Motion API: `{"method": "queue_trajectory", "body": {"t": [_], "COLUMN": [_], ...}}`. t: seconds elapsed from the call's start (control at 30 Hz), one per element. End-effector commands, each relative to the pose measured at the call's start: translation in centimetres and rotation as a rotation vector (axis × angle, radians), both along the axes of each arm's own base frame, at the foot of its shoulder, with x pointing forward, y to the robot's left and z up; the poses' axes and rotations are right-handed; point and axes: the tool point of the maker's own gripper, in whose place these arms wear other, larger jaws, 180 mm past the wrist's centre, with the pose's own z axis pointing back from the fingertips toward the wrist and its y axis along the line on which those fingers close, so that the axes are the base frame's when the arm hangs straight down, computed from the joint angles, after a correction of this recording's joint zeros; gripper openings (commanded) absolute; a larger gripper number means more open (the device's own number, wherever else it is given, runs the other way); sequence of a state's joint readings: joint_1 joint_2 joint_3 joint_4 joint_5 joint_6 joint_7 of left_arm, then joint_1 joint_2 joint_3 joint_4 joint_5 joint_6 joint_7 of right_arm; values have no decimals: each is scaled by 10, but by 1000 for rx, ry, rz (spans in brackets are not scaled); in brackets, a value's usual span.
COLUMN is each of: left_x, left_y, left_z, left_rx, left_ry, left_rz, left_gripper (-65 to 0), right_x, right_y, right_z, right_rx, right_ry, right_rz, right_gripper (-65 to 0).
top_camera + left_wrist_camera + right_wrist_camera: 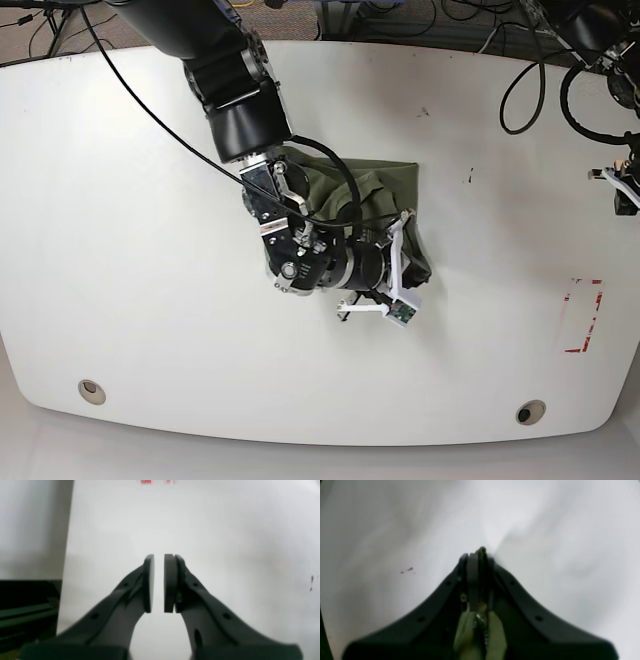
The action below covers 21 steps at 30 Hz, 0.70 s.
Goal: Layout the t-shirt on the table in an organized manner, then fold the t-shirt properly
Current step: 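Grasp the bundle edge with the right gripper while the left arm withdraws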
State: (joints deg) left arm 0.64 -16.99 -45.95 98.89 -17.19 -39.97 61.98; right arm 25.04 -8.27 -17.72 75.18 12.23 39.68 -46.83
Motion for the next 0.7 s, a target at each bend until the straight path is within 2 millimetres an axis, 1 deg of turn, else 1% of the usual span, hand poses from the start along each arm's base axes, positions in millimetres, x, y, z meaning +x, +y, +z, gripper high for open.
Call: {"method": "queue_trajectory", "body": {"t": [0.0, 0.03, 0.07, 0.1, 0.13, 0.23, 0.33, 0.37, 0.43, 0.5, 0.57, 0.6, 0.63, 0.67], "left_x": [7, 7, 7, 7, 7, 7, 7, 7, 7, 8, 8, 9, 10, 10], "left_y": [4, 4, 4, 3, 3, 3, 4, 4, 4, 3, 2, 1, -2, -3], "left_z": [18, 18, 18, 17, 17, 17, 17, 17, 17, 17, 17, 16, 15, 14], "left_rx": [31, 31, 31, 29, 29, 29, 28, 28, 28, 28, 28, 26, 26, 27], "left_ry": [-49, -49, -49, -49, -49, -49, -49, -49, -49, -48, -47, -45, -42, -40], "left_rz": [-13, -13, -13, -13, -13, -13, -12, -12, -12, -14, -16, -21, -29, -33], "left_gripper": [-599, -599, -599, -599, -599, -599, -599, -599, -599, -599, -599, -599, -599, -599], "right_x": [-2, -6, -8, -9, -5, 2, 5, 3, -2, -5, -14, -19, -31, -40], "right_y": [22, 28, 30, 33, 34, 33, 32, 32, 32, 23, 10, 8, 6, 7], "right_z": [27, 28, 29, 32, 36, 41, 47, 50, 55, 52, 38, 34, 27, 24], "right_rx": [61, 70, 75, 93, 124, 177, 211, 226, 246, 236, 198, 190, 177, 173], "right_ry": [-57, -54, -52, -50, -43, -23, -11, -11, -12, -8, 17, 24, 31, 27], "right_rz": [57, 78, 86, 83, 52, -17, -64, -69, -70, -76, -74, -70, -51, -33], "right_gripper": [-575, -530, -512, -463, -406, -287, -193, -176, -168, -179, -197, -205, -219, -230]}}
